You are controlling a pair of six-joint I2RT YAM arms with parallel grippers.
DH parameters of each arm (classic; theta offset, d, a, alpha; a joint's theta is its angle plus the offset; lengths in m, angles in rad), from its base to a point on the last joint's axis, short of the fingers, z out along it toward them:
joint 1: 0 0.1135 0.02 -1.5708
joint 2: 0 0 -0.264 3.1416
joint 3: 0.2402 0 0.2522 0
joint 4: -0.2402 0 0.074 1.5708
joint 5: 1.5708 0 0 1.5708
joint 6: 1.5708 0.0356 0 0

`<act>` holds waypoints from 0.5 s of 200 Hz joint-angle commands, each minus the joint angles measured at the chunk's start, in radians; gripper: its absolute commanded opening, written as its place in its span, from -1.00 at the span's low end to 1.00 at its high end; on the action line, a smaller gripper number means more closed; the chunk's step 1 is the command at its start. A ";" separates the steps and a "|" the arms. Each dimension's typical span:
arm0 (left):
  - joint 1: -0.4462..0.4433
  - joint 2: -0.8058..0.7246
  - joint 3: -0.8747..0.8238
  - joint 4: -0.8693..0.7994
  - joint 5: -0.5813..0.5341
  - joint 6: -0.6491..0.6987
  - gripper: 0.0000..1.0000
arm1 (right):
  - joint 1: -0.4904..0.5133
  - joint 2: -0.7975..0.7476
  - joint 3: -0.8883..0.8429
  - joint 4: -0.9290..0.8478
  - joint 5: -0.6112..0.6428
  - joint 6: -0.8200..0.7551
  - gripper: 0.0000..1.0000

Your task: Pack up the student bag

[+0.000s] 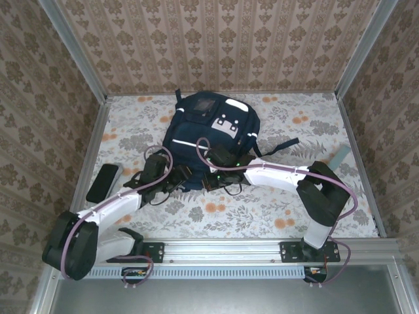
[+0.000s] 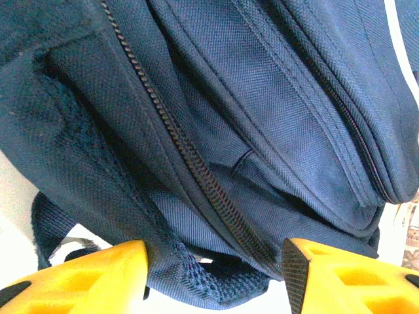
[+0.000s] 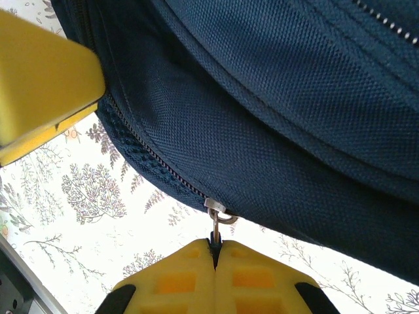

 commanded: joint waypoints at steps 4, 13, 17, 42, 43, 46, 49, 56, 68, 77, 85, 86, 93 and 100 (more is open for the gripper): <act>-0.010 0.024 0.034 0.088 0.048 -0.044 0.14 | 0.002 -0.045 -0.023 0.013 -0.031 0.014 -1.00; -0.014 0.021 0.039 0.073 0.029 -0.039 0.13 | 0.004 -0.048 -0.025 0.006 -0.024 0.014 -1.00; -0.015 0.020 0.043 0.054 0.014 -0.033 0.13 | 0.004 -0.052 -0.026 0.003 -0.018 0.014 -1.00; -0.023 0.034 0.069 -0.024 -0.054 0.005 -0.27 | 0.005 -0.063 -0.021 -0.045 0.063 0.003 -1.00; -0.024 0.035 0.068 -0.026 -0.056 0.006 -0.29 | 0.004 -0.064 -0.020 -0.048 0.068 0.002 -1.00; -0.024 0.039 0.067 -0.033 -0.062 0.007 -0.37 | 0.004 -0.066 -0.020 -0.056 0.084 0.001 -1.00; -0.025 0.042 0.067 -0.038 -0.067 0.009 -0.43 | 0.004 -0.067 -0.020 -0.067 0.098 -0.002 -1.00; -0.024 0.051 0.066 -0.048 -0.078 0.019 -0.53 | 0.001 -0.072 -0.022 -0.083 0.121 -0.015 -1.00; -0.025 0.061 0.056 -0.071 -0.107 0.028 -0.68 | -0.007 -0.087 -0.038 -0.104 0.173 -0.033 -1.00; -0.024 0.062 0.042 -0.072 -0.124 0.033 -0.77 | -0.021 -0.099 -0.056 -0.114 0.195 -0.043 -1.00; -0.024 0.063 0.034 -0.078 -0.138 0.038 -0.84 | -0.039 -0.109 -0.072 -0.120 0.207 -0.052 -1.00; -0.023 0.064 0.033 -0.079 -0.139 0.039 -0.84 | -0.042 -0.109 -0.074 -0.121 0.209 -0.054 -1.00; -0.022 0.064 0.031 -0.088 -0.148 0.046 -0.88 | -0.059 -0.118 -0.084 -0.128 0.222 -0.058 -1.00; -0.021 0.065 0.030 -0.099 -0.159 0.056 -0.91 | -0.079 -0.124 -0.091 -0.136 0.235 -0.066 -1.00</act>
